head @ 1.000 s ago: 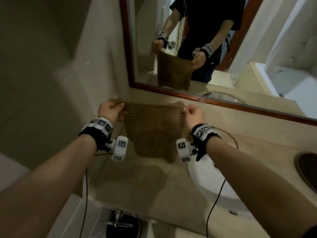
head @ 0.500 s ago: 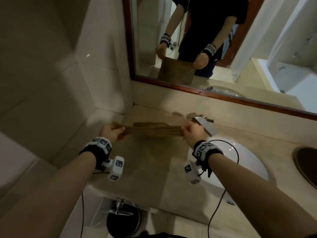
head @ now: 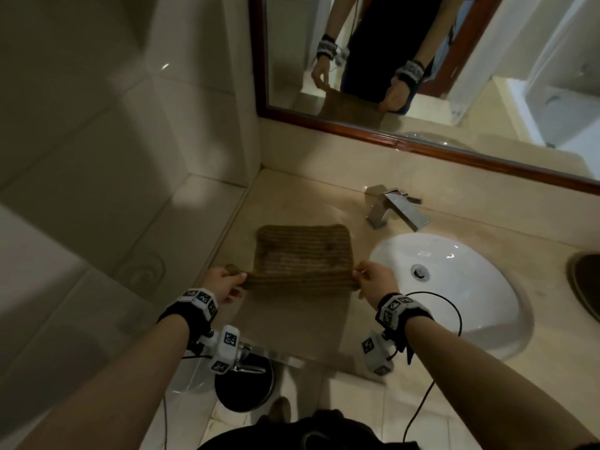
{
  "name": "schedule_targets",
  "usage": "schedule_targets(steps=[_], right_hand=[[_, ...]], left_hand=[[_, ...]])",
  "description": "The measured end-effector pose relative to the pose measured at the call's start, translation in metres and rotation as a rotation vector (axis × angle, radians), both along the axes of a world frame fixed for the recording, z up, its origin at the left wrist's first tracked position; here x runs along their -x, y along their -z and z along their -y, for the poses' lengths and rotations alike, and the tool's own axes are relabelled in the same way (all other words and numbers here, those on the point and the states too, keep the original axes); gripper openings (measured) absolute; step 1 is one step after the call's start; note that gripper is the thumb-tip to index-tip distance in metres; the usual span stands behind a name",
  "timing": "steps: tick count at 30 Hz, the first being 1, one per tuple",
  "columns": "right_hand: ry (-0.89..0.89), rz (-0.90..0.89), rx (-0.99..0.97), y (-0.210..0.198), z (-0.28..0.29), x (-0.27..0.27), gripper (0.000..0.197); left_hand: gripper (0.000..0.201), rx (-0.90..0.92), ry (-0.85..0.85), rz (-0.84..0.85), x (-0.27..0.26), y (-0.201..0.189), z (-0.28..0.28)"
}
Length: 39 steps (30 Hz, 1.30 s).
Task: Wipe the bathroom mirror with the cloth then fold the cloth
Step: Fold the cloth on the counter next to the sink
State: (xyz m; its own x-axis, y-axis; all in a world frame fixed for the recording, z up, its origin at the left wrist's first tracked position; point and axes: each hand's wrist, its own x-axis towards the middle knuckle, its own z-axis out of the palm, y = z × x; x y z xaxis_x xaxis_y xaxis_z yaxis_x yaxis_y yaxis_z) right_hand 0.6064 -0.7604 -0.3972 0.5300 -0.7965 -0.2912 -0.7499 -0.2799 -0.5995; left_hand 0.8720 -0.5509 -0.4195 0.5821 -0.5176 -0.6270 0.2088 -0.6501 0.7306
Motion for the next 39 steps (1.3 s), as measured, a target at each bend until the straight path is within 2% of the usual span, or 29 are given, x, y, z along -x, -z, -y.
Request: schedule_targets(steps=[4,10,13,18,25,27,31,33,36,37,39], right_hand=[[0.049,0.019,0.03,0.001,0.018,-0.011,0.019],[0.064,0.039,0.027,0.0,0.062,-0.039,0.016],[-0.011,-0.046,0.072,0.008,0.091,-0.055,0.017],[-0.009,-0.099,-0.002,0.032,0.131,-0.08,0.019],[0.012,-0.155,-0.071,0.056,0.158,-0.107,0.022],[-0.002,-0.168,-0.07,0.061,0.163,-0.113,0.023],[-0.028,-0.216,-0.034,0.065,0.167,-0.121,0.026],[0.035,-0.221,-0.017,0.064,0.166,-0.121,0.026],[0.174,-0.127,-0.045,0.064,0.157,-0.12,0.021],[0.196,-0.082,-0.071,0.064,0.151,-0.12,0.02],[0.18,-0.026,-0.138,0.065,0.136,-0.12,0.018]], left_hand=[[0.021,0.03,0.043,0.097,-0.011,-0.001,0.024],[0.027,0.02,-0.007,0.139,-0.034,0.005,0.07],[0.03,-0.005,-0.058,0.135,-0.047,0.012,0.087],[0.023,-0.053,-0.121,0.07,-0.058,0.027,0.12],[0.024,-0.107,-0.214,0.049,-0.074,0.068,0.136],[0.024,-0.127,-0.25,0.044,-0.077,0.069,0.139],[0.024,-0.17,-0.22,0.17,-0.072,0.06,0.15],[0.023,-0.186,-0.22,0.251,-0.069,0.064,0.152],[0.013,-0.089,-0.377,0.352,-0.053,0.065,0.157],[0.016,-0.038,-0.4,0.43,-0.044,0.062,0.159],[0.031,0.051,-0.283,0.541,-0.023,0.057,0.16]])
